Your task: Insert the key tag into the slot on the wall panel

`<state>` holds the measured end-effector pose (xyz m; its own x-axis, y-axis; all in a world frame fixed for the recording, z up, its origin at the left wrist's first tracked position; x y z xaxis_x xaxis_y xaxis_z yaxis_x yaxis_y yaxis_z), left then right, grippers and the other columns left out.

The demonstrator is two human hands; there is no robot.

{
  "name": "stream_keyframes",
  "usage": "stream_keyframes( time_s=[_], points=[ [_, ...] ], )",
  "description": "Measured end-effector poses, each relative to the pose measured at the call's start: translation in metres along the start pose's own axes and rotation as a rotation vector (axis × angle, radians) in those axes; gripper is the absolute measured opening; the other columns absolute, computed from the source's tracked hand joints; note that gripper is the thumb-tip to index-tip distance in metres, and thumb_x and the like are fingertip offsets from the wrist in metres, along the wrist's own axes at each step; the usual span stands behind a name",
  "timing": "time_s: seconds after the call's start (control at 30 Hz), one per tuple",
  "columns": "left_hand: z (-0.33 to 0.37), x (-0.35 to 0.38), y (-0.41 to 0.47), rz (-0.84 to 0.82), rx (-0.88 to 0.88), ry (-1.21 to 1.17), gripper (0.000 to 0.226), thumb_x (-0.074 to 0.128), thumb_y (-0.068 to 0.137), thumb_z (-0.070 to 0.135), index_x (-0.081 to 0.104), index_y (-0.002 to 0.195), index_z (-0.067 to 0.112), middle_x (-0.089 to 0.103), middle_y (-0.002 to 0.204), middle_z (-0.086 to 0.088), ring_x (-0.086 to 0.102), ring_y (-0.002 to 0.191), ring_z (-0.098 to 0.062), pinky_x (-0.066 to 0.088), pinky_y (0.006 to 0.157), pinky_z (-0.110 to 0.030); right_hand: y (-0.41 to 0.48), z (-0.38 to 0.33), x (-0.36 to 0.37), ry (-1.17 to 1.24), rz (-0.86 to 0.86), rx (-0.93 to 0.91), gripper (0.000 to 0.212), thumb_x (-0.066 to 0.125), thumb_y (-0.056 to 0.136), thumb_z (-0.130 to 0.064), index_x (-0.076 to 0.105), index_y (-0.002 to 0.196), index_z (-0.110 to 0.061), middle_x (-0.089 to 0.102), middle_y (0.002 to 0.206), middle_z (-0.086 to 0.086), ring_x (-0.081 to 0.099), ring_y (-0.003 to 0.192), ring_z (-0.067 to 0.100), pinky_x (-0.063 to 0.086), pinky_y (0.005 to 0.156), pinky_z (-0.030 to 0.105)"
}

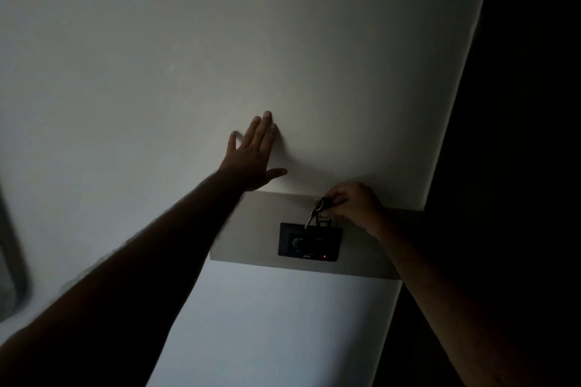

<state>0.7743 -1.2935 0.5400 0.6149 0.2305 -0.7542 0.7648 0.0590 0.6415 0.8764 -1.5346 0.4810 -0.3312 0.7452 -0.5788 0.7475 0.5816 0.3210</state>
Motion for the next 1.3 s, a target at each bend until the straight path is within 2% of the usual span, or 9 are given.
stream_keyframes(
  time_s=[0.2, 0.3, 0.4, 0.5, 0.63, 0.8, 0.97, 1.2, 1.3],
  points=[
    [0.000, 0.003, 0.000, 0.008, 0.002, 0.010, 0.110, 0.035, 0.081, 0.083, -0.004, 0.157, 0.013, -0.017, 0.167, -0.007, -0.009, 0.154, -0.025, 0.019, 0.117, -0.065, -0.005, 0.006, 0.005, 0.047, 0.019, 0.021, 0.027, 0.087, 0.067, -0.001, 0.073, 0.080, -0.020, 0.078, 0.076, 0.004, 0.074, 0.071, 0.014, 0.060, 0.062, 0.023],
    [0.000, 0.004, 0.000, 0.006, 0.010, 0.009, 0.112, 0.034, 0.080, 0.084, -0.004, 0.157, 0.014, -0.017, 0.167, -0.007, -0.010, 0.154, -0.025, 0.019, 0.116, -0.066, -0.006, 0.008, 0.009, 0.060, 0.049, -0.007, 0.027, 0.086, 0.067, -0.001, 0.075, 0.081, -0.020, 0.074, 0.063, -0.010, 0.068, 0.060, -0.005, 0.052, 0.054, 0.009],
    [-0.001, 0.003, -0.001, 0.002, 0.016, -0.005, 0.112, 0.034, 0.079, 0.085, -0.005, 0.157, 0.015, -0.018, 0.167, -0.006, -0.011, 0.154, -0.024, 0.019, 0.116, -0.067, -0.006, 0.010, 0.011, 0.066, 0.072, -0.014, 0.025, 0.088, 0.066, -0.004, 0.076, 0.079, -0.022, 0.074, 0.068, -0.006, 0.067, 0.060, -0.002, 0.054, 0.056, 0.013],
    [-0.002, 0.002, -0.001, 0.000, 0.019, -0.003, 0.112, 0.034, 0.079, 0.084, -0.005, 0.158, 0.015, -0.017, 0.167, -0.005, -0.010, 0.154, -0.024, 0.019, 0.116, -0.067, -0.003, 0.013, 0.013, 0.061, 0.085, -0.028, 0.029, 0.088, 0.065, -0.002, 0.075, 0.076, -0.026, 0.073, 0.061, -0.012, 0.066, 0.057, -0.005, 0.053, 0.055, 0.011],
    [-0.002, 0.001, 0.000, -0.019, 0.012, 0.003, 0.113, 0.033, 0.079, 0.085, -0.007, 0.157, 0.015, -0.020, 0.166, -0.005, -0.013, 0.154, -0.024, 0.018, 0.115, -0.068, -0.002, 0.019, 0.016, 0.029, 0.094, -0.019, 0.032, 0.089, 0.063, 0.000, 0.074, 0.076, -0.025, 0.073, 0.070, -0.001, 0.068, 0.062, 0.005, 0.059, 0.061, 0.021],
    [0.002, 0.004, 0.001, -0.027, -0.010, 0.006, 0.115, 0.030, 0.078, 0.087, -0.008, 0.157, 0.013, -0.024, 0.165, -0.006, -0.015, 0.153, -0.025, 0.017, 0.115, -0.070, -0.003, 0.023, 0.017, 0.028, 0.082, -0.010, 0.034, 0.087, 0.064, 0.002, 0.074, 0.071, -0.028, 0.075, 0.070, 0.000, 0.075, 0.070, 0.020, 0.064, 0.069, 0.042],
    [0.003, 0.005, 0.002, -0.015, -0.010, 0.025, 0.115, 0.025, 0.077, 0.089, -0.006, 0.156, 0.012, -0.021, 0.166, -0.008, -0.012, 0.154, -0.027, 0.020, 0.113, -0.071, -0.002, 0.025, 0.015, -0.022, 0.118, -0.020, 0.034, 0.085, 0.065, 0.005, 0.070, 0.072, -0.026, 0.075, 0.081, 0.022, 0.074, 0.082, 0.038, 0.063, 0.072, 0.051],
    [0.002, 0.006, 0.002, -0.017, -0.014, 0.019, 0.115, 0.024, 0.077, 0.089, -0.006, 0.157, 0.012, -0.023, 0.165, -0.007, -0.014, 0.154, -0.025, 0.019, 0.113, -0.070, -0.001, 0.025, 0.014, -0.149, 0.115, -0.038, 0.029, 0.084, 0.067, 0.003, 0.074, 0.092, -0.006, 0.076, 0.084, 0.015, 0.067, 0.072, 0.016, 0.051, 0.058, 0.010],
    [0.002, 0.006, 0.003, -0.017, -0.016, 0.017, 0.115, 0.024, 0.076, 0.090, -0.006, 0.157, 0.013, -0.023, 0.166, -0.007, -0.014, 0.154, -0.026, 0.019, 0.113, -0.070, 0.001, 0.023, 0.014, -0.138, 0.119, -0.029, 0.029, 0.083, 0.066, 0.008, 0.073, 0.091, -0.003, 0.074, 0.084, 0.021, 0.063, 0.064, 0.012, 0.046, 0.050, 0.005]
  ],
)
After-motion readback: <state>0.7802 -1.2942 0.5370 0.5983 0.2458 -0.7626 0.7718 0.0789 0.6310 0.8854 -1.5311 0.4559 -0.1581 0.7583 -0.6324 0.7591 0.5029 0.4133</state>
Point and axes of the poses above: each hand's wrist, its own y-axis towards the middle knuckle, its own x-axis out of the palm, z = x × y, the point moved 3 cm from there along y, towards the middle knuckle
